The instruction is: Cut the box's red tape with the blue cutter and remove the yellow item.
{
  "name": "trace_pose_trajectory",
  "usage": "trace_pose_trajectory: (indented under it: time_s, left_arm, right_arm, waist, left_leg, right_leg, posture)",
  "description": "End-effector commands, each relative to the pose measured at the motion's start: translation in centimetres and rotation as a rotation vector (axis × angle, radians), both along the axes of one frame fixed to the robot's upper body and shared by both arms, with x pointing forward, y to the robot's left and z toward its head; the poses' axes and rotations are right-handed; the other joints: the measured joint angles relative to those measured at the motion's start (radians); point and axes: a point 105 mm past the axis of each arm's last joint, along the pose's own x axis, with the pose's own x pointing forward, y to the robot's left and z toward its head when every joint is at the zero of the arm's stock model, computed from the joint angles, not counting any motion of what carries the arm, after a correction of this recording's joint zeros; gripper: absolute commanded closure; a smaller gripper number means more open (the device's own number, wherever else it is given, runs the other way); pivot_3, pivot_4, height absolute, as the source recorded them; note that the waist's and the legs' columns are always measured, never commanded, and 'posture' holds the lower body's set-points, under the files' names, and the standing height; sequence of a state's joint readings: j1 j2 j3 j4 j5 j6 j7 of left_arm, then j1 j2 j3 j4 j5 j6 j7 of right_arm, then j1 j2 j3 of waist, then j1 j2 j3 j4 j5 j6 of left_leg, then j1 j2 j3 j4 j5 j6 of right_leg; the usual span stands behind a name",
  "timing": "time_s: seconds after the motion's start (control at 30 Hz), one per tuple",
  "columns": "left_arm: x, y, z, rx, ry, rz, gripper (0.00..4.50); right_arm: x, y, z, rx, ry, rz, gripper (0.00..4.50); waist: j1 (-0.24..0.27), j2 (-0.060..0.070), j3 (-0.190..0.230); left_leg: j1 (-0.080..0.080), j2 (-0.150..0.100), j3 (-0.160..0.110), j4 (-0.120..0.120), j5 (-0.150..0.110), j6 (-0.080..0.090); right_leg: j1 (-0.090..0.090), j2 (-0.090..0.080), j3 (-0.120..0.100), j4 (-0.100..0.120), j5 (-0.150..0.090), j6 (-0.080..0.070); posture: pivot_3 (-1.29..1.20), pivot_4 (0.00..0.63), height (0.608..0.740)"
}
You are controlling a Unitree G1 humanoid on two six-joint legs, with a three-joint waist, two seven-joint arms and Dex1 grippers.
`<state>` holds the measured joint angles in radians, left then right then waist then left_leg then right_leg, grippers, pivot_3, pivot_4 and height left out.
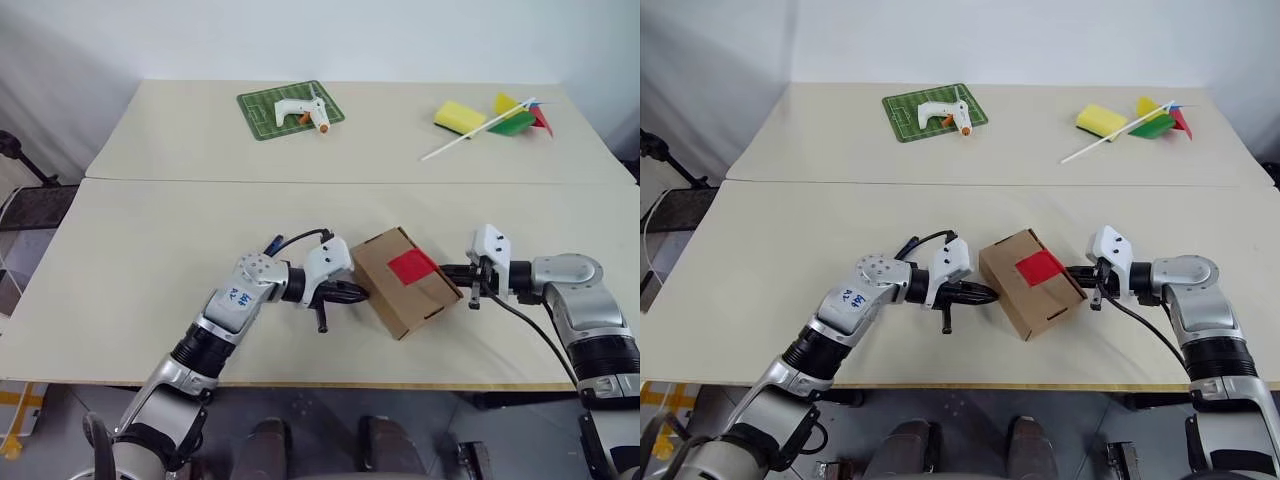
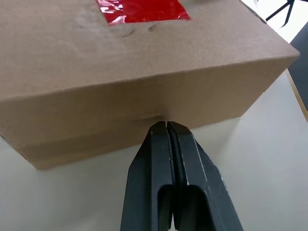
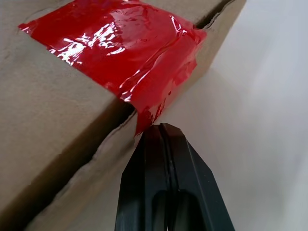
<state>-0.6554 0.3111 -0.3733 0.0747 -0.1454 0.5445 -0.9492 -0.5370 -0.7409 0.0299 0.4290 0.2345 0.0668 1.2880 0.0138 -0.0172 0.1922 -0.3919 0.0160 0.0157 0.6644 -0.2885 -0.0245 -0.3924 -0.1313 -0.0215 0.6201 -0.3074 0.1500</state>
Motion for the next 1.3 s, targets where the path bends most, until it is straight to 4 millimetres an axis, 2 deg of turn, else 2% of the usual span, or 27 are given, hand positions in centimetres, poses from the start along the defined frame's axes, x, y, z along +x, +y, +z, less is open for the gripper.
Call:
trace_pose_trajectory:
  time_s: [0.03, 0.1, 0.2, 0.3, 0.37, 0.43, 0.5, 0.57, 0.6, 0.63, 0.67, 0.77, 0.8, 0.83, 0.9, 0.93, 1.0, 1.07, 1.13, 1.17, 1.3]
  left_arm:
    - [-0.5, -0.8, 0.8, -0.006, -0.036, -0.033, 4.46]
    - [-0.4, -0.8, 0.8, -0.006, -0.037, -0.023, 4.46]
    - [0.5, -0.2, 1.8, -0.03, -0.071, 0.037, 4.46]
    - [0.8, 1.4, 5.2, -0.17, -0.099, 0.069, 4.46]
    - [0.5, 4.0, 7.5, -0.264, -0.111, 0.08, 4.07]
    - [0.3, 5.8, 8.3, -0.284, -0.117, 0.102, 3.58]
    - [0.1, 8.8, 9.4, -0.307, -0.132, 0.163, 2.94]
    - [0.1, 13.2, 11.4, -0.337, -0.183, 0.289, 2.3]
    - [0.0, 15.8, 11.7, -0.315, -0.212, 0.366, 1.99]
    - [-0.2, 17.5, 11.8, -0.294, -0.231, 0.416, 1.67]
    - [-0.5, 19.6, 11.2, -0.246, -0.246, 0.47, 1.38]
    - [-1.7, 25.5, 9.6, -0.181, -0.249, 0.638, 0.46]
    - [-2.5, 27.6, 8.8, -0.16, -0.244, 0.694, 0.14]
    - [-3.4, 29.3, 8.1, -0.148, -0.236, 0.736, 0.01]
    - [-4.6, 31.8, 7.1, -0.111, -0.245, 0.812, 0.01]
    - [-5.1, 32.6, 6.7, -0.1, -0.24, 0.839, 0.01]
    - [-5.9, 33.8, 6.1, -0.074, -0.234, 0.886, 0.01]
    - [-7.6, 35.2, 5.1, -0.045, -0.207, 0.94, 0.01]
    - [-9.7, 34.6, 3.9, -0.071, -0.073, 0.928, 0.01]
    - [-10.2, 33.7, 3.5, -0.031, -0.061, 0.89, 0.01]
    - [-8.6, 29.9, 4.1, -0.046, -0.127, 0.844, 0.01]
  right_arm:
    - [0.2, -0.8, 1.0, -0.002, -0.048, -0.024, 4.5]
    - [0.6, -1.4, 0.8, -0.035, -0.099, -0.055, 4.5]
    - [0.7, -3.2, 1.8, -0.046, -0.159, -0.11, 4.5]
    - [-0.4, -5.2, 4.2, 0.036, -0.153, -0.162, 4.5]
    - [-2.0, -5.6, 6.5, 0.085, -0.211, -0.118, 4.14]
    - [-3.2, -5.4, 7.5, 0.102, -0.23, -0.079, 3.6]
    - [-4.4, -4.9, 8.3, 0.093, -0.231, -0.046, 2.91]
    - [-5.9, -3.8, 9.2, 0.089, -0.244, -0.007, 2.19]
    - [-6.6, -2.9, 9.4, 0.107, -0.243, 0.018, 1.84]
    - [-7.1, -2.4, 9.5, 0.121, -0.239, 0.033, 1.52]
    - [-7.9, -1.3, 9.9, 0.182, -0.261, 0.071, 1.17]
    - [-9.6, 1.1, 9.4, 0.251, -0.276, 0.154, 0.14]
    - [-9.9, 2.0, 9.1, 0.288, -0.294, 0.173, 0.0]
    - [-10.0, 2.8, 8.9, 0.326, -0.31, 0.182, 0.0]
    - [-9.9, 3.7, 8.5, 0.361, -0.335, 0.176, 0.0]
    - [-10.4, 4.1, 8.5, 0.413, -0.267, 0.205, 0.0]
    - [-10.5, 4.6, 8.8, 0.468, -0.262, 0.215, 0.0]
    - [-10.7, 5.2, 8.5, 0.467, -0.287, 0.243, 0.0]
    - [-11.1, 5.3, 7.9, 0.449, -0.271, 0.268, 0.0]
    - [-11.4, 5.2, 7.5, 0.428, -0.27, 0.279, 0.0]
    - [-11.1, 3.3, 7.2, 0.382, -0.294, 0.23, 0.0]
  waist:
    - [0.003, 0.0, 0.0]
    - [0.003, 0.0, 0.0]
    - [0.005, 0.0, 0.0]
    - [0.007, 0.0, 0.0]
    - [0.008, 0.0, 0.0]
    - [0.002, 0.001, 0.0]
    - [-0.01, 0.001, 0.0]
    - [-0.017, 0.001, 0.0]
    - [-0.02, 0.001, 0.001]
    - [-0.023, 0.001, 0.001]
    - [-0.026, 0.001, 0.001]
    - [-0.022, 0.001, 0.0]
    - [-0.019, 0.001, 0.001]
    - [-0.02, 0.0, 0.0]
    - [-0.018, 0.0, 0.0]
    - [-0.015, -0.001, 0.001]
    - [-0.004, -0.001, 0.001]
    - [0.0, -0.003, 0.0]
    - [-0.006, -0.003, 0.0]
    - [-0.011, -0.003, 0.0]
    - [0.002, -0.003, 0.0]
  left_leg:
    - [0.0, 0.0, 0.0, 0.0, 0.0, 0.0]
    - [0.0, 0.0, 0.0, 0.0, 0.0, 0.0]
    - [0.0, 0.0, 0.0, 0.0, 0.0, 0.0]
    - [0.0, 0.0, 0.0, 0.0, 0.0, 0.0]
    - [-0.001, 0.0, 0.0, -0.001, 0.0, 0.0]
    - [0.0, 0.001, 0.0, -0.001, 0.0, -0.001]
    - [0.002, 0.001, 0.0, -0.002, -0.001, -0.001]
    - [0.002, 0.001, 0.0, -0.002, -0.001, -0.001]
    - [0.002, 0.002, 0.0, -0.002, -0.001, -0.001]
    - [0.002, 0.002, 0.0, -0.002, -0.001, -0.002]
    - [0.002, 0.003, 0.0, -0.003, -0.001, -0.002]
    - [0.003, 0.003, 0.001, -0.003, -0.002, -0.002]
    - [0.003, 0.003, 0.001, -0.003, -0.003, -0.002]
    - [0.003, 0.004, 0.001, -0.003, -0.004, 0.0]
    - [0.004, 0.004, 0.002, -0.003, -0.005, 0.001]
    - [0.003, 0.004, 0.002, -0.003, -0.006, 0.001]
    - [0.002, 0.003, 0.0, -0.003, -0.007, 0.003]
    - [0.003, 0.004, 0.0, -0.003, -0.008, 0.003]
    - [0.004, 0.01, -0.002, -0.003, -0.011, 0.002]
    - [0.005, 0.012, -0.002, -0.004, -0.013, 0.003]
    - [0.004, 0.012, -0.002, -0.004, -0.015, 0.004]
  right_leg:
    - [0.0, 0.0, 0.0, 0.0, 0.0, 0.0]
    - [0.0, 0.0, 0.0, 0.0, 0.0, 0.0]
    - [0.0, 0.0, 0.0, 0.0, 0.0, 0.0]
    - [0.0, 0.0, 0.0, 0.0, 0.0, 0.0]
    - [-0.001, 0.0, 0.0, 0.0, 0.0, 0.0]
    - [-0.001, 0.0, 0.0, 0.0, 0.0, 0.0]
    - [0.001, 0.0, 0.0, 0.0, 0.0, 0.0]
    - [0.001, 0.0, 0.0, 0.0, 0.0, 0.0]
    - [0.0, 0.001, 0.0, 0.0, 0.0, 0.0]
    - [0.0, 0.001, 0.0, 0.0, 0.0, 0.0]
    - [0.0, 0.002, 0.0, 0.0, -0.001, -0.001]
    - [0.001, 0.001, 0.0, 0.0, -0.001, -0.002]
    - [0.001, 0.001, 0.0, 0.0, -0.001, -0.002]
    - [0.001, 0.001, 0.0, -0.001, -0.001, -0.002]
    - [0.0, 0.001, 0.0, -0.004, -0.001, -0.003]
    - [0.0, 0.0, 0.0, -0.004, -0.001, -0.003]
    - [-0.001, -0.002, -0.001, -0.003, -0.001, -0.003]
    - [0.0, -0.004, -0.001, -0.004, -0.001, -0.003]
    - [0.0, -0.003, 0.0, -0.005, -0.001, -0.005]
    - [0.0, -0.002, 0.0, -0.006, -0.001, -0.005]
    - [0.0, -0.002, -0.001, -0.008, -0.001, -0.006]
  posture:
    - [0.0, 0.15, 0.74]
    - [0.0, 0.15, 0.74]
    - [0.0, 0.15, 0.74]
    - [0.0, 0.15, 0.74]
    - [0.0, 0.15, 0.74]
    - [0.0, 0.15, 0.74]
    - [0.0, 0.15, 0.74]
    - [0.0, 0.15, 0.74]
    - [0.0, 0.15, 0.74]
    - [0.0, 0.15, 0.74]
    - [0.0, 0.15, 0.74]
    - [0.0, 0.15, 0.74]
    - [0.0, 0.15, 0.74]
    - [0.0, 0.15, 0.74]
    - [0.0, 0.15, 0.74]
    - [0.0, 0.15, 0.74]
    - [0.0, 0.15, 0.74]
    - [0.0, 0.15, 0.74]
    - [0.0, 0.15, 0.74]
    - [0.0, 0.15, 0.74]
    - [0.0, 0.15, 0.74]
